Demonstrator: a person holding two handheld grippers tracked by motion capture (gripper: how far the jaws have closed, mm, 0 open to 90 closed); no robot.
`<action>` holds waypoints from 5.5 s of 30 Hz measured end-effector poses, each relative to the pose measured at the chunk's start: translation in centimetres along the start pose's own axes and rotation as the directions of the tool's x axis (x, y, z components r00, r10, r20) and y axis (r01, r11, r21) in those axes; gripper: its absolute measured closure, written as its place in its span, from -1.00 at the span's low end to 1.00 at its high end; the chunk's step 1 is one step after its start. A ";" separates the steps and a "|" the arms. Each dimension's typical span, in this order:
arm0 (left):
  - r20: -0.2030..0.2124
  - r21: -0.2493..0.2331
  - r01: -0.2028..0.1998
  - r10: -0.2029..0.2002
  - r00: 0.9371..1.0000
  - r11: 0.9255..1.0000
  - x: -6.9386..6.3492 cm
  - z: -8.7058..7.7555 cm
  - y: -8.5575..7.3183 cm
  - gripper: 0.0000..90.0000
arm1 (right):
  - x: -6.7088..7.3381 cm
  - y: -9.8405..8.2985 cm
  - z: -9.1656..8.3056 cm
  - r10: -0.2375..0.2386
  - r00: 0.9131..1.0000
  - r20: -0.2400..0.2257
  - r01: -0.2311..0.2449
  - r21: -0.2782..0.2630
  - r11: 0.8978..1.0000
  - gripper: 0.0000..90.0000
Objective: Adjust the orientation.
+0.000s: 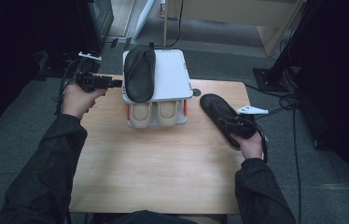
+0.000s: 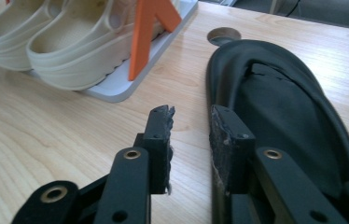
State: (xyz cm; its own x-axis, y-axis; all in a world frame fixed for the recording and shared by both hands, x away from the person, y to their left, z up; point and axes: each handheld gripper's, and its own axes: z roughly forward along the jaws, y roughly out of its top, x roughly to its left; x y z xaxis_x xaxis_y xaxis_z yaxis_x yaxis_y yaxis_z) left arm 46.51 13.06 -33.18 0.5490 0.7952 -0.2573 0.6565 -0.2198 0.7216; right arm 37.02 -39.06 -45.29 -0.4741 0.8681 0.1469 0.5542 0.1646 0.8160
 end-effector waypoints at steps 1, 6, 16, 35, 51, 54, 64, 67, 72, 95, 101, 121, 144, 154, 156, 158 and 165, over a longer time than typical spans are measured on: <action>-0.001 -0.001 0.006 -0.006 1.000 1.000 0.1 0.0 -0.3 -0.02 | -0.1 0.0 0.0 0.005 1.000 0.002 -0.004 -0.004 1.000 0.58; -0.002 -0.002 0.008 -0.008 1.000 1.000 0.3 -0.2 -1.4 -0.02 | -0.9 -0.3 0.4 0.028 0.999 0.044 -0.029 0.008 1.000 0.64; 0.016 0.006 -0.007 0.007 1.000 1.000 -0.2 0.0 -3.5 -0.03 | -2.8 -1.3 0.8 0.053 0.993 0.106 -0.059 0.054 0.997 0.67; 0.048 -0.008 0.003 -0.002 0.999 1.000 -0.2 1.0 -7.7 -0.02 | -2.7 -2.1 2.0 0.036 0.994 0.106 -0.051 0.142 0.989 0.65; 0.060 -0.014 -0.006 0.007 0.998 1.000 -0.1 1.7 -9.4 0.00 | 0.5 -1.2 3.9 -0.029 0.999 0.017 0.026 0.172 0.985 0.60; 0.064 -0.011 -0.003 0.003 0.998 1.000 0.1 1.9 -9.7 0.00 | 1.1 -1.0 4.2 -0.027 1.000 0.003 0.026 0.173 0.985 0.58; 0.073 -0.017 -0.023 0.024 0.997 1.000 0.0 2.1 -9.9 0.00 | 1.0 -0.6 4.4 -0.026 1.000 -0.007 0.027 0.157 0.987 0.48; 0.078 -0.031 -0.030 0.032 0.996 0.999 -0.2 2.2 -10.1 0.00 | 0.2 -0.1 3.3 -0.027 0.999 0.033 0.022 0.133 0.991 0.45; 0.088 -0.028 -0.031 0.034 0.996 0.999 -0.3 2.2 -10.3 0.00 | -1.6 0.3 1.7 0.012 0.998 0.063 -0.016 0.064 0.998 0.39; 0.081 -0.016 -0.014 0.015 0.997 1.000 -0.6 2.1 -12.0 0.01 | -4.3 -0.1 5.0 0.092 0.990 0.109 -0.103 0.100 0.990 0.28; 0.080 -0.010 -0.028 0.029 0.996 1.000 -0.8 2.3 -12.1 0.01 | -4.0 0.0 5.3 0.112 0.987 0.119 -0.124 0.098 0.988 0.42; 0.085 -0.029 -0.031 0.034 0.996 0.999 -0.6 2.2 -12.3 0.02 | -3.0 1.4 5.1 0.188 0.967 0.170 -0.212 0.136 0.968 0.56; 0.117 -0.017 -0.036 0.038 0.992 0.999 -0.2 2.7 -12.2 -0.02 | -2.2 6.3 3.0 0.192 0.972 0.136 -0.213 0.165 0.963 0.55; 0.127 -0.026 -0.038 0.041 0.991 0.999 -0.1 2.6 -12.2 -0.02 | -1.5 8.9 2.3 0.189 0.976 0.105 -0.204 0.161 0.966 0.55; 0.127 -0.025 -0.040 0.042 0.991 0.999 -0.1 2.5 -12.2 -0.02 | -1.3 9.4 2.3 0.187 0.978 0.096 -0.201 0.168 0.965 0.55; 0.128 -0.027 -0.038 0.041 0.991 0.999 -0.1 2.6 -12.2 -0.01 | -1.1 9.8 2.2 0.184 0.978 0.095 -0.197 0.169 0.966 0.55; 0.128 -0.036 -0.044 0.049 0.991 0.998 -0.3 2.4 -12.2 -0.01 | -0.5 12.1 1.9 0.170 0.981 0.096 -0.185 0.180 0.966 0.55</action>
State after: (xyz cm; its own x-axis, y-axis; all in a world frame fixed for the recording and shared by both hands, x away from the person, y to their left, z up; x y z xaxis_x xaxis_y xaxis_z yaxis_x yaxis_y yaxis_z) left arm 39.64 14.14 -43.47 0.6422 0.7045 -0.3022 0.6124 -0.2343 0.7551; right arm 45.26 -36.61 -36.57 -0.3054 0.9243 0.2290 0.7460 0.0828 0.6607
